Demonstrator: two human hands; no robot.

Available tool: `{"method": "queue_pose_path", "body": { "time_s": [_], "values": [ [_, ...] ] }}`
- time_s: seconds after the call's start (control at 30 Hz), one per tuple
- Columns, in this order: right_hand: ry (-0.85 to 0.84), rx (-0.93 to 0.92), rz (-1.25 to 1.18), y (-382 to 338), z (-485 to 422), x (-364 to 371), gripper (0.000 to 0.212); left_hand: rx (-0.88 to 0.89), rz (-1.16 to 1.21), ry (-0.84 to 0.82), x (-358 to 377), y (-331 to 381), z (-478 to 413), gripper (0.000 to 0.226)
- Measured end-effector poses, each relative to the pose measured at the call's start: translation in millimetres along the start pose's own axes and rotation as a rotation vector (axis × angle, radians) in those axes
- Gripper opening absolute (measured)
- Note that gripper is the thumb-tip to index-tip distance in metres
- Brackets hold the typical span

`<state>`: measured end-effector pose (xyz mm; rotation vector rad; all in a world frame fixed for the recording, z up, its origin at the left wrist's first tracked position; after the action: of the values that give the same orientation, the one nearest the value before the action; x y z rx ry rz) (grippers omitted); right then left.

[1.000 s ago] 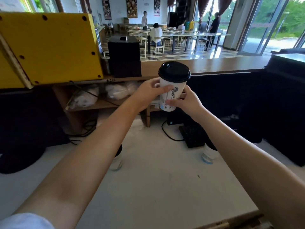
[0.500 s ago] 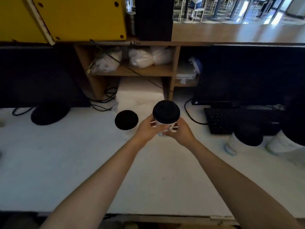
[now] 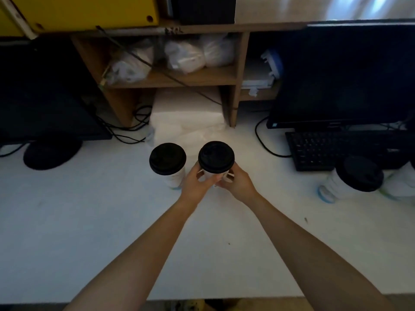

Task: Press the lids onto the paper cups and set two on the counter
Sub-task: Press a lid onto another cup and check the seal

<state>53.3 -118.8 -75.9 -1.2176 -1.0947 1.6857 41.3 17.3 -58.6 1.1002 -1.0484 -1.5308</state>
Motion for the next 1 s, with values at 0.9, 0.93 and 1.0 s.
{"method": "queue_pose_path", "body": {
  "time_s": [0.9,0.93,1.0],
  "values": [
    [0.418,0.686,0.157,45.8,170.7,-166.0,0.035,-0.521,0.194,-0.586,154.0,51.2,22.7,0.034],
    [0.439,0.695,0.19,48.3,175.5,-179.3,0.032,-0.503,0.165,-0.585,163.6,56.5,20.6,0.038],
    [0.472,0.701,0.258,51.7,179.8,-207.6,0.03,-0.439,0.072,-0.571,182.8,69.6,14.5,0.043]
  ]
}}
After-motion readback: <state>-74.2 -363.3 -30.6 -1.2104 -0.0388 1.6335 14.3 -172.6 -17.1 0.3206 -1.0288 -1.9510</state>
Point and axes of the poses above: each hand's wrist, its own z-axis away from the middle knuckle, its own x-axis out of the palm, y = z × x, the point moved 5 cm from there along -z, towards the middle knuckle, and after that the axes turned 7 degrees about -y, right-handed, at the moved point
